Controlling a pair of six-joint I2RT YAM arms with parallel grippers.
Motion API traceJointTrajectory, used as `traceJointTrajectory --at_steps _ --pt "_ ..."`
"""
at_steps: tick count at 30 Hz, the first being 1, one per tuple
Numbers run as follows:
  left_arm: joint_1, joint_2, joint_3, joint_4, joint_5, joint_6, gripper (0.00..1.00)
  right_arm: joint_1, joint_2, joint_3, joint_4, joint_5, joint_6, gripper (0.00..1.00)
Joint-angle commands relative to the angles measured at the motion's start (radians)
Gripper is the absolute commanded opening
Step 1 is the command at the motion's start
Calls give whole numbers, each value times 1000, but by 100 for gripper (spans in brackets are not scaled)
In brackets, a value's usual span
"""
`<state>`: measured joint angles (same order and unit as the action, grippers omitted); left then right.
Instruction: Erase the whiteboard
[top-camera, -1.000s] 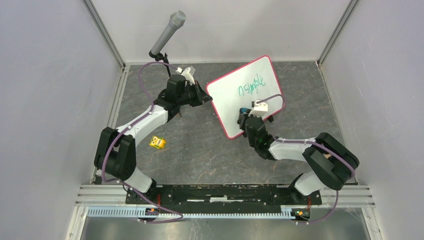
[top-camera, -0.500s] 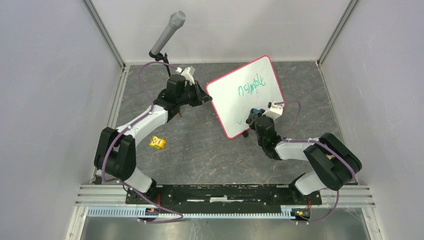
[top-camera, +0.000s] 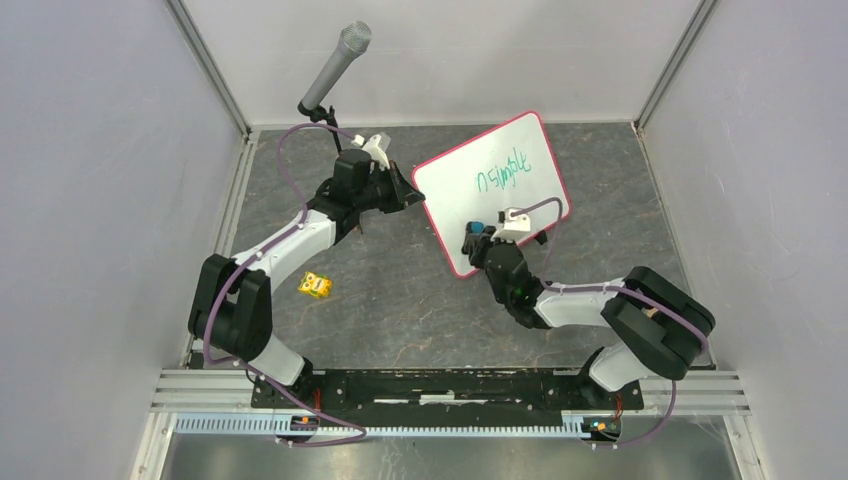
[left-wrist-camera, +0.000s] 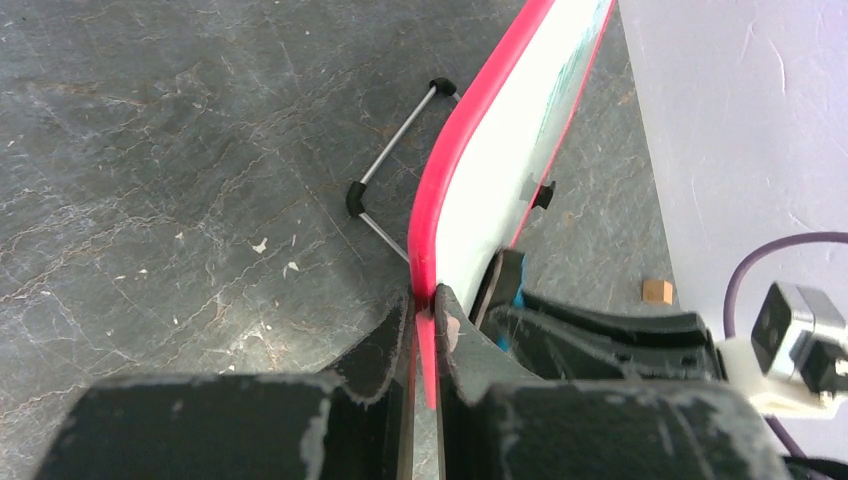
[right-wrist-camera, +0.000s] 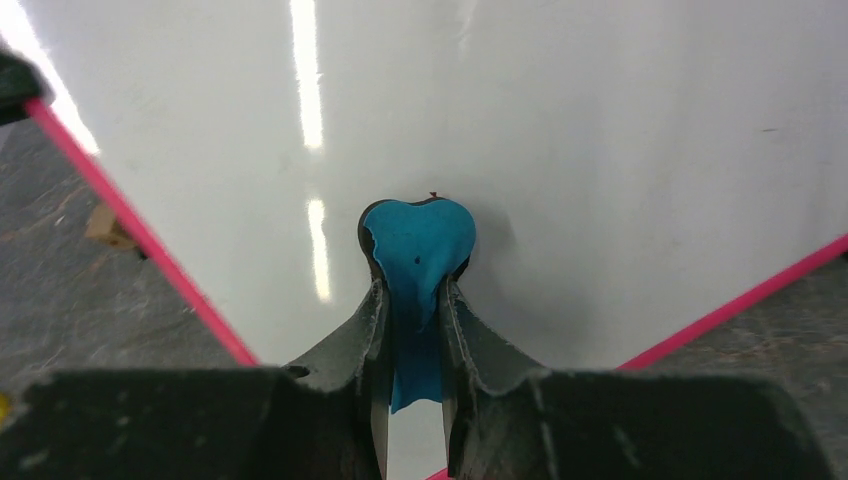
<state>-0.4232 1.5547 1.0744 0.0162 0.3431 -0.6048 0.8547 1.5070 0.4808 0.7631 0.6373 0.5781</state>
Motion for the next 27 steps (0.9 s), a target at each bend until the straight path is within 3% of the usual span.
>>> traceJointTrajectory --at_steps 1,4,8,18,23,27 --pt "-11 -36 36 34 31 22 5 -123 -33 -50 -25 36 58 19" --pt "-11 -39 35 34 30 22 5 -203 -41 -79 -79 12 133 19" --pt "-9 -43 35 34 31 18 5 -217 -38 -75 -103 -5 143 18" --pt "-9 -49 34 34 32 19 5 38 46 40 59 83 -66 18" --pt "-10 -52 33 34 33 18 5 37 57 55 123 185 -168 18" --pt "-10 -52 32 34 30 19 5 -31 3 8 100 228 -153 19"
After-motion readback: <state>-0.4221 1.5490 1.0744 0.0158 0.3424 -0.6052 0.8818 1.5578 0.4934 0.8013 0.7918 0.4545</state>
